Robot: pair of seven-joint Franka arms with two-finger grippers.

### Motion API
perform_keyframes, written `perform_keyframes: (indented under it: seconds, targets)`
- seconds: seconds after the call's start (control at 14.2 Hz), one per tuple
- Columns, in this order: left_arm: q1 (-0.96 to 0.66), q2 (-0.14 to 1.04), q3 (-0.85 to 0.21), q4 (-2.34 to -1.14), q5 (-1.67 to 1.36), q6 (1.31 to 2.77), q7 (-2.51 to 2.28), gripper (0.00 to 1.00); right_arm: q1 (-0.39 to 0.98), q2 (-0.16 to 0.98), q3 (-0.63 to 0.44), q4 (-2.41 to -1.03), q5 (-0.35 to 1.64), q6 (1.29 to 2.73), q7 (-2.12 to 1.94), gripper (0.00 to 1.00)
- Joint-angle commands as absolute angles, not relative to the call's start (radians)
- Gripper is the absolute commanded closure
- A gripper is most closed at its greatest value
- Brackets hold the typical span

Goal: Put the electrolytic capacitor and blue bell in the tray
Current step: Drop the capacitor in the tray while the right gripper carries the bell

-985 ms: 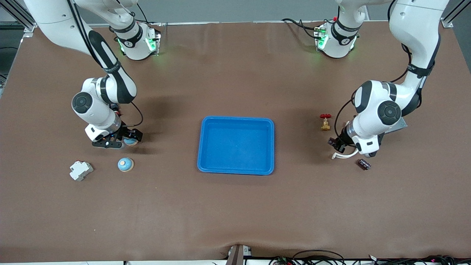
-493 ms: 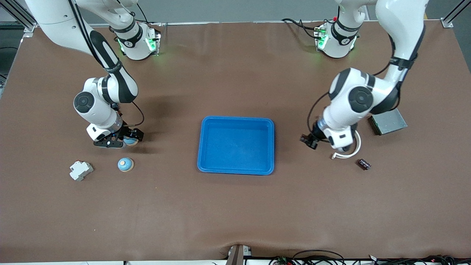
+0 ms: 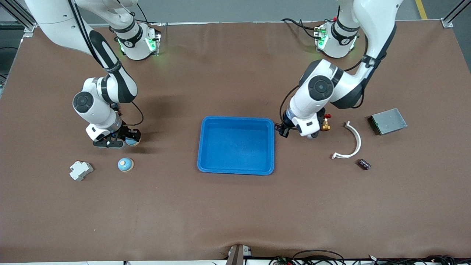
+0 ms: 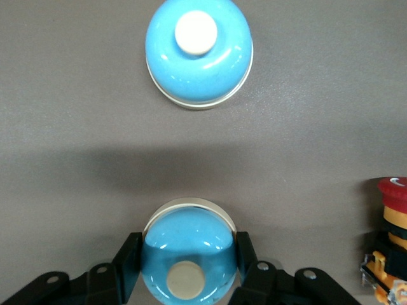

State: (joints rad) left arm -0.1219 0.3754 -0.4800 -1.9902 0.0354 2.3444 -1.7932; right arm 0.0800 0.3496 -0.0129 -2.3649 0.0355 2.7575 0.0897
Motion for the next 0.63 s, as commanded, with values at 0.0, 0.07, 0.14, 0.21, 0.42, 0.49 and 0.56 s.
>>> perform_keyframes:
  seconds: [0.0,0.07,0.14,0.21,0.42,0.49,0.56]
  targets:
    - [-0.176,0.417,-0.472,-1.960,0.046,2.353,-1.909,1.00,0.078,0.336,-0.011,-2.372,0.032,2.758,0.080,1.00]
    - [-0.193,0.435,-0.471,-1.957,0.051,2.385,-1.964,1.00,0.086,0.330,-0.009,-2.367,0.034,2.758,0.084,1.00]
    - [-0.196,0.457,-0.472,-1.947,0.081,2.408,-2.009,1.00,0.093,0.322,-0.009,-2.362,0.034,2.743,0.089,1.00]
    - [-0.201,0.489,-0.472,-1.918,0.118,2.410,-2.046,1.00,0.106,0.313,-0.008,-2.341,0.035,2.702,0.095,1.00]
    - [-0.232,0.596,-0.471,-1.807,0.192,2.410,-2.134,1.00,0.158,0.284,-0.008,-2.238,0.040,2.493,0.179,1.00]
    - [-0.233,0.630,-0.469,-1.774,0.211,2.410,-2.157,1.00,0.182,0.278,-0.008,-2.196,0.040,2.417,0.222,1.00]
    - [-0.242,0.656,-0.469,-1.757,0.242,2.410,-2.177,1.00,0.216,0.272,-0.008,-2.153,0.041,2.351,0.282,1.00]
